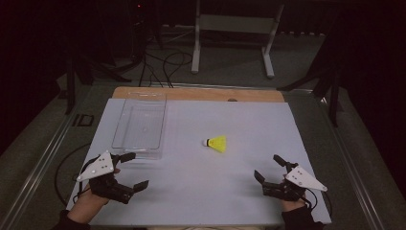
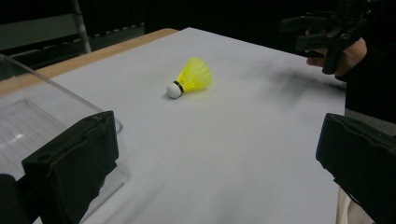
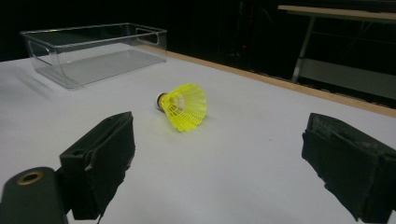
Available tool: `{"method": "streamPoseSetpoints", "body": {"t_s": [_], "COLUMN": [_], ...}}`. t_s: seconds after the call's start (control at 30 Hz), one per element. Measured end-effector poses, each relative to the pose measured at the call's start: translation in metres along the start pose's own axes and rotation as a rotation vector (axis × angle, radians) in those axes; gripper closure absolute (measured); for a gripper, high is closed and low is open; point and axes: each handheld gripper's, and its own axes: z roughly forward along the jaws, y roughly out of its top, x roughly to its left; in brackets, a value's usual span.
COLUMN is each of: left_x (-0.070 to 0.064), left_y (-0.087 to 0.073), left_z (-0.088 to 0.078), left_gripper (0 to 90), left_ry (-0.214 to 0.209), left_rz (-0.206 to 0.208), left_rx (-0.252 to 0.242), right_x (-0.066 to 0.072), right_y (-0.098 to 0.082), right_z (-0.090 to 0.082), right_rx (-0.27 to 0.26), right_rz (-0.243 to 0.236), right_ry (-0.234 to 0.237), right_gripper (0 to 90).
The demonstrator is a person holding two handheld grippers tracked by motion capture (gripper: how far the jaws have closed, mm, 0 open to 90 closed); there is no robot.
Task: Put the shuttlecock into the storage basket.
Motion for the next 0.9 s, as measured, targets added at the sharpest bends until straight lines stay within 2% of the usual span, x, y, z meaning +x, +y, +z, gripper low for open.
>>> {"method": "streamPoseSetpoints", "body": {"t_s": [0.23, 0.47, 0.67, 0.8, 0.9], "left_x": [0.003, 0.003, 0.003, 0.003, 0.002], "left_y": [0.016, 0.028, 0.035, 0.036, 0.038], "left_z": [0.005, 0.013, 0.021, 0.027, 0.03], "left_gripper": [0.0, 0.0, 0.0, 0.0, 0.0], "left_ry": [-0.042, -0.083, -0.117, -0.129, -0.137], "left_rz": [0.019, 0.063, 0.091, 0.109, 0.12], "left_rx": [0.084, 0.171, 0.239, 0.3, 0.326], "right_x": [0.0, 0.0, 0.001, 0.001, 0.001], "right_y": [0.0, 0.0, 0.0, 0.0, 0.0], "right_z": [0.0, 0.0, 0.0, 0.0, 0.0], "right_rx": [-0.003, -0.001, -0.001, 0.0, 0.003], "right_rz": [-0.002, -0.002, -0.002, 0.0, 0.0], "right_ry": [0.008, 0.011, 0.014, 0.013, 0.013], "right_gripper": [9.5, 9.5, 9.5, 9.5, 9.5]}}
